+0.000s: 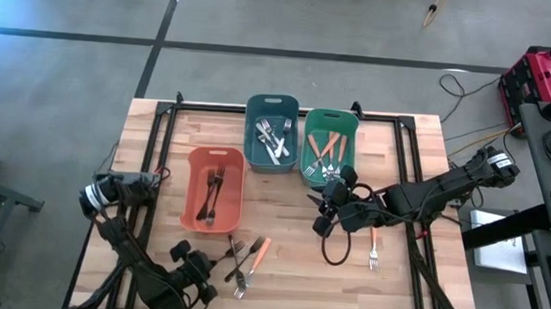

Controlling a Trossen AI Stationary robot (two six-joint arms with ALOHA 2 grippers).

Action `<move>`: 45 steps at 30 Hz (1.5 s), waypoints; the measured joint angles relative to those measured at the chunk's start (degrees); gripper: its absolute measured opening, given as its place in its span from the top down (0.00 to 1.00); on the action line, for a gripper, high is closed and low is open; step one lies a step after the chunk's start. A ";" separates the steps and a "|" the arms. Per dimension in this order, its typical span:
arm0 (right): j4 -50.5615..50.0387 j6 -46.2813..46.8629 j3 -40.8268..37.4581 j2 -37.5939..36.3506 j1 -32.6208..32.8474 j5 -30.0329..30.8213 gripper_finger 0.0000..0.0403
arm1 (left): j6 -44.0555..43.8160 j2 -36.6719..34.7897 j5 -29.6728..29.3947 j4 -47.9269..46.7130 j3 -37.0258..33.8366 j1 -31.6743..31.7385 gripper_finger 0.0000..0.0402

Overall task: Sort silverware by color (type)
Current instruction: Put the black fork into the orange bin

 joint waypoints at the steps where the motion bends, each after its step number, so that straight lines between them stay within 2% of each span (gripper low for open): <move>1: 0.00 0.00 0.00 0.00 0.00 -0.02 0.77 | -0.07 -0.27 0.28 -0.04 0.00 0.00 1.00; 14: 0.02 0.00 0.00 0.00 -0.02 0.00 0.77 | -0.87 -2.40 5.89 -0.69 0.00 0.09 1.00; 22: 0.03 0.00 0.00 0.00 0.00 0.00 0.77 | -1.16 -3.11 14.33 -2.88 0.02 0.09 1.00; 28: 0.04 0.02 0.00 0.00 -0.02 0.00 0.77 | -1.37 -3.47 17.31 -3.06 0.02 0.11 1.00; 33: 0.04 0.00 0.00 0.00 -0.02 0.00 0.77 | -3.41 -5.67 17.43 -3.00 0.02 0.25 1.00; 37: 0.05 0.02 0.00 0.00 -0.02 0.00 0.77 | -4.61 -7.11 14.05 -3.86 0.02 0.43 1.00; 45: 0.03 0.02 0.00 0.00 -0.02 0.00 0.77 | -3.06 -5.66 12.57 -4.43 0.02 0.83 1.00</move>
